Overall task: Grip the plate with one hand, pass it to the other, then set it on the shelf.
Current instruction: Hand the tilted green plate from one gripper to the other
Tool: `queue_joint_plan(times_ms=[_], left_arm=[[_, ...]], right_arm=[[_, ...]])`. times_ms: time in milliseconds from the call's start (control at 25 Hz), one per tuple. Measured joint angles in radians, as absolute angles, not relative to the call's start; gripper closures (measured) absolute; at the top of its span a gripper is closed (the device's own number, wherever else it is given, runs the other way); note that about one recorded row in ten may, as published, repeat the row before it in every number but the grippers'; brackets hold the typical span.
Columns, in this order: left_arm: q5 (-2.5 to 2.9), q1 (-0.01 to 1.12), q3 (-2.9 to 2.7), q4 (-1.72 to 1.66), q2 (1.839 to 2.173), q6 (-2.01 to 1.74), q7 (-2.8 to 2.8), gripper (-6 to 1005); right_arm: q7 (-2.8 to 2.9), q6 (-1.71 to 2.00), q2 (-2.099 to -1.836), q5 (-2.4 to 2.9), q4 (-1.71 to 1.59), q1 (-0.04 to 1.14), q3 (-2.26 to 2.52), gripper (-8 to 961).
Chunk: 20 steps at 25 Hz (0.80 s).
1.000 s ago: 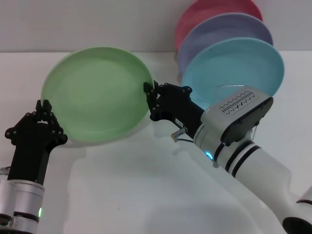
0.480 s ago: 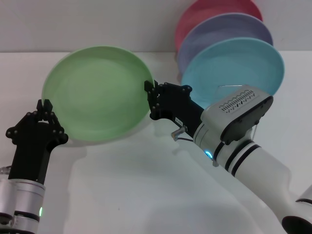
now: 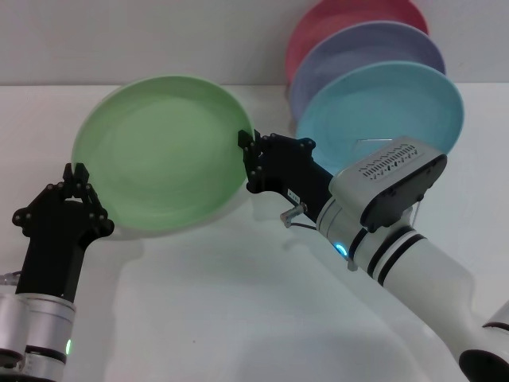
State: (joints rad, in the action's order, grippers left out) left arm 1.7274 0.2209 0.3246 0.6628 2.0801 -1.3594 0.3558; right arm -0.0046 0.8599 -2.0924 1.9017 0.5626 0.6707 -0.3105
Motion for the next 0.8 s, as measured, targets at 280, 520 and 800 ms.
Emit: queue_joint_plan(times_ms=[280,520,800], left_arm=[[1.727,0.223,0.322,0.663,2.080,-1.359,0.355,966],[1.731,0.226,0.322,0.662,2.080,-1.351,0.339,937],[1.762,0.230,0.322,0.634,2.078,-1.354,0.255,837]], right_arm=[[-0.005,0.857,-2.092,1.905,0.562,0.669,-0.316,924],[-0.022,0.857,-2.092,1.905,0.563,0.668,-0.316,923],[-0.025,0.857,-2.092,1.906,0.564,0.669,-0.316,923]])
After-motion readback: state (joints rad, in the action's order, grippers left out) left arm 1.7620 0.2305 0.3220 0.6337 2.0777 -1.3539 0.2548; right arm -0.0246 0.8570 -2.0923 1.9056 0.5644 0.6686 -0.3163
